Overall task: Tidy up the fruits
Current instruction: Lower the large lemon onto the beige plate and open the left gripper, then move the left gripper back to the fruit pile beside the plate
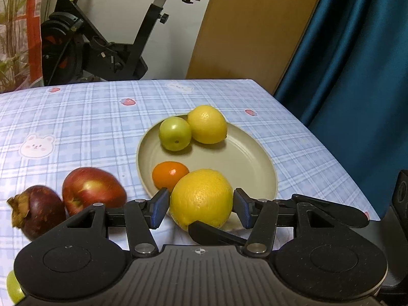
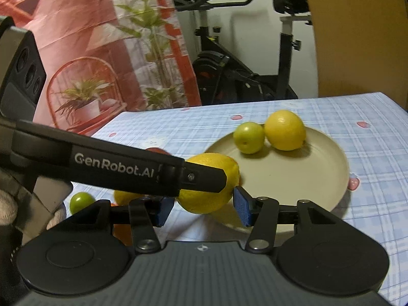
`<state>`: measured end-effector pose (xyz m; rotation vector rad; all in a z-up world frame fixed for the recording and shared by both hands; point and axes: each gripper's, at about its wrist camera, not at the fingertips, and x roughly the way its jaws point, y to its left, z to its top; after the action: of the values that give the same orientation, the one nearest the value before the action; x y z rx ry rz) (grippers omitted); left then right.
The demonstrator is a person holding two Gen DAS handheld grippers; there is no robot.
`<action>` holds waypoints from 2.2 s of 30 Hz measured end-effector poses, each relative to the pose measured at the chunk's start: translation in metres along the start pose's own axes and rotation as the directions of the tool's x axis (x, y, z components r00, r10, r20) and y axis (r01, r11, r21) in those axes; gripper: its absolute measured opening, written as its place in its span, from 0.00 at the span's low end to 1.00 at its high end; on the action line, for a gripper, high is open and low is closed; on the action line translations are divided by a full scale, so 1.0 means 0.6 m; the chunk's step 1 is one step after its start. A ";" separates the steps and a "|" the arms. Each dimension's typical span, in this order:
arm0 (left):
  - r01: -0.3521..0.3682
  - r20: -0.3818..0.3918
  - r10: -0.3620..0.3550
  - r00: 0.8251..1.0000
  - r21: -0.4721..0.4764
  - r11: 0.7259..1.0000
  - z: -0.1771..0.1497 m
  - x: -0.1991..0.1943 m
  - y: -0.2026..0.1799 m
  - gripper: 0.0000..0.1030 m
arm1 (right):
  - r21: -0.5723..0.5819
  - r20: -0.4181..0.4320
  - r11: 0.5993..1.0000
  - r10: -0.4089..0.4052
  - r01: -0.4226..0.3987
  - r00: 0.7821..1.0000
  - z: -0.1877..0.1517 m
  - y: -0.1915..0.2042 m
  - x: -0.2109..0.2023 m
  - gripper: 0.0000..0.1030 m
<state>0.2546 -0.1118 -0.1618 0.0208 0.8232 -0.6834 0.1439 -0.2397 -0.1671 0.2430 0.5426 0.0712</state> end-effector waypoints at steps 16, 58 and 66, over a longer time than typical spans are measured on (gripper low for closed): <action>-0.078 0.014 0.079 0.997 -0.025 0.997 0.018 0.023 0.021 0.51 | 0.064 -0.031 0.998 0.019 -0.017 0.999 0.031 -0.034 0.056 0.52; -0.342 0.275 0.357 0.893 -0.102 0.934 -0.084 -0.258 0.078 0.52 | -0.105 0.027 0.990 0.094 -0.091 0.995 -0.013 0.130 -0.029 0.56; -0.325 0.227 0.359 0.905 -0.171 0.930 -0.123 -0.265 0.109 0.52 | -0.106 -0.018 0.990 0.094 -0.095 0.995 -0.030 0.128 -0.021 0.56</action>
<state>0.1659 0.0475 -0.1201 -0.0385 0.5928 -0.2892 0.1232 -0.1633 -0.1569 0.1638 0.5387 0.1937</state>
